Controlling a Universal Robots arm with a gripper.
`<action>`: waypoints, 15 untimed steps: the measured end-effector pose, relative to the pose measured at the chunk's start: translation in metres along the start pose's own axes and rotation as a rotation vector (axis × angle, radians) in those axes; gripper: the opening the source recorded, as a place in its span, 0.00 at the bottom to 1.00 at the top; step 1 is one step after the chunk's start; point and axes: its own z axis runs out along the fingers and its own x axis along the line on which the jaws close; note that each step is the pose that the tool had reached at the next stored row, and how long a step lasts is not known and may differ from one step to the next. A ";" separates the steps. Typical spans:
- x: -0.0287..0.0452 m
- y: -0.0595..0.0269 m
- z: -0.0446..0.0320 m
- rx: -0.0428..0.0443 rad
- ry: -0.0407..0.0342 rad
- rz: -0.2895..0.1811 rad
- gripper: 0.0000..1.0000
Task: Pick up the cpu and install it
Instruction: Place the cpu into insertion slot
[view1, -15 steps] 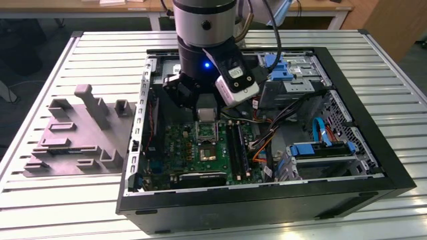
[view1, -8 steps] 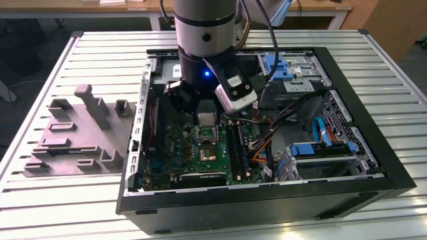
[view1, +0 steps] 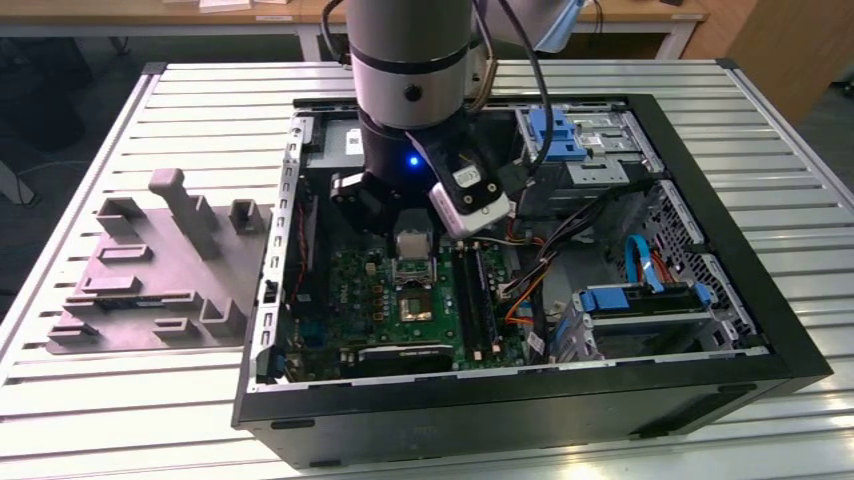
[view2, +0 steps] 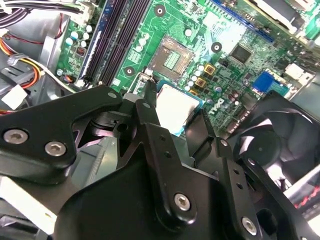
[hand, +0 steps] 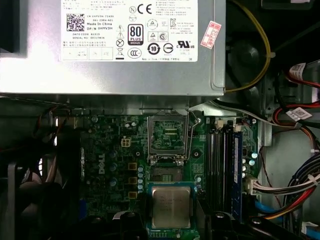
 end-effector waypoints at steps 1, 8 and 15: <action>0.0000 0.0000 0.0018 0.0000 0.0000 0.000 0.47; 0.0002 0.0001 0.0137 -0.0001 0.0000 0.000 0.47; 0.0002 0.0001 0.0138 0.0006 0.0000 0.000 0.47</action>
